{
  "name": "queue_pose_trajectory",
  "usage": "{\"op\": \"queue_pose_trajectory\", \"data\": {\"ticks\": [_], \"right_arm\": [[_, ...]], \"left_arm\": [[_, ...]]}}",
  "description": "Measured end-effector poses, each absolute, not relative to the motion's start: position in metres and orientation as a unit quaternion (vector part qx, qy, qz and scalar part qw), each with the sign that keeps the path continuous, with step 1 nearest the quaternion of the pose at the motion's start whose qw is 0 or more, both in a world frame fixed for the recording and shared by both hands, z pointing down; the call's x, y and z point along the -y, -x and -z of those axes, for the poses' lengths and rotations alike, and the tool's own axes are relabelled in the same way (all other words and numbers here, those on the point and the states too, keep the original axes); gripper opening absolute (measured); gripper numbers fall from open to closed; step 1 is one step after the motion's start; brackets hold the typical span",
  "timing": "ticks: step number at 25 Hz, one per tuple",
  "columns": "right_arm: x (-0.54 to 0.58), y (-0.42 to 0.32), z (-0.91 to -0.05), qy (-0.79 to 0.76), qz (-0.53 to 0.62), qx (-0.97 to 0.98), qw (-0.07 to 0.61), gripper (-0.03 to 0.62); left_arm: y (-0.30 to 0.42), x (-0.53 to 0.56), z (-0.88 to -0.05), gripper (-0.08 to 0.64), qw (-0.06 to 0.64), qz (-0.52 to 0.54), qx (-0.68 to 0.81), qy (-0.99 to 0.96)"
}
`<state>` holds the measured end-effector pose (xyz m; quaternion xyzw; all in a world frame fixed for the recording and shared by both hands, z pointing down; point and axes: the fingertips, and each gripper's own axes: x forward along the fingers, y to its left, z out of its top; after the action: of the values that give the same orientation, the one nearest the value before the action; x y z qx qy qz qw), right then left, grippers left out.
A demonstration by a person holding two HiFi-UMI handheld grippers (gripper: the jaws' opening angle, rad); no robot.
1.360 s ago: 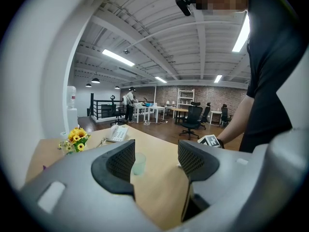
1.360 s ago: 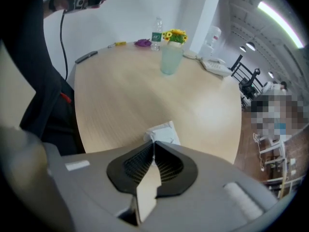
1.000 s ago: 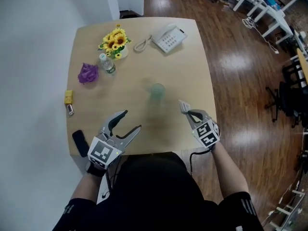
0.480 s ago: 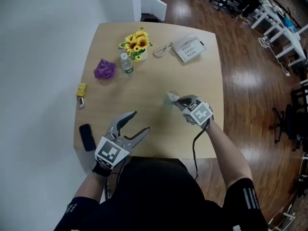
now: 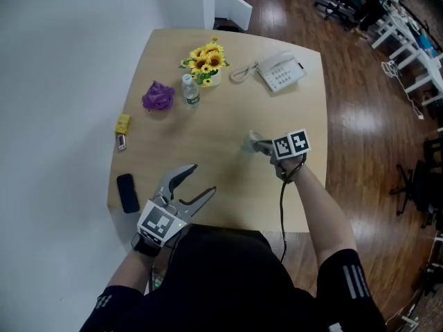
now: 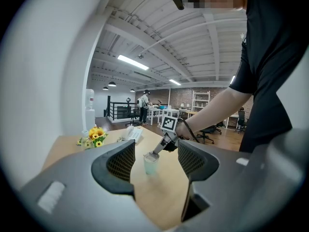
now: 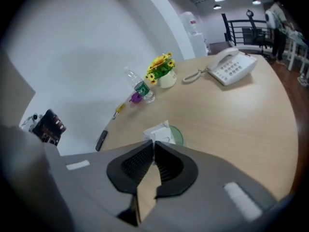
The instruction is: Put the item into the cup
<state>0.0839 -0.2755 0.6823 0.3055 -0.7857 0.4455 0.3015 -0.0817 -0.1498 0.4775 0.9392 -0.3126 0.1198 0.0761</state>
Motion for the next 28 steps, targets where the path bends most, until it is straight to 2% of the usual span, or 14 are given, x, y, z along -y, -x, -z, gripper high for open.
{"op": "queue_pose_trajectory", "data": {"ticks": [7,11,14,17,24,28], "right_arm": [[0.280,-0.089,-0.709,-0.321,-0.470,0.759,0.317,0.021],[0.283,-0.087,-0.713,-0.325,-0.447,0.763,0.336,0.029],[0.288,-0.083,-0.701,-0.322,-0.414,0.780,0.342,0.073],[0.293,-0.082,-0.684,-0.320,-0.365,0.798,0.356,0.077],[0.285,-0.077,-0.698,-0.269,-0.263,0.798,0.471,0.062],[0.282,-0.071,-0.719,-0.252,-0.254,0.778,0.517,0.051]], "left_arm": [[0.075,0.146,-0.480,0.273,0.078,-0.125,0.315,-0.938],[0.073,0.145,-0.480,0.273,0.082,-0.128,0.318,-0.936],[0.074,0.147,-0.481,0.273,0.080,-0.129,0.322,-0.934],[0.073,0.149,-0.478,0.273,0.082,-0.125,0.323,-0.935],[0.066,0.148,-0.476,0.273,0.076,-0.120,0.316,-0.938],[0.068,0.146,-0.476,0.273,0.078,-0.124,0.317,-0.937]]}}
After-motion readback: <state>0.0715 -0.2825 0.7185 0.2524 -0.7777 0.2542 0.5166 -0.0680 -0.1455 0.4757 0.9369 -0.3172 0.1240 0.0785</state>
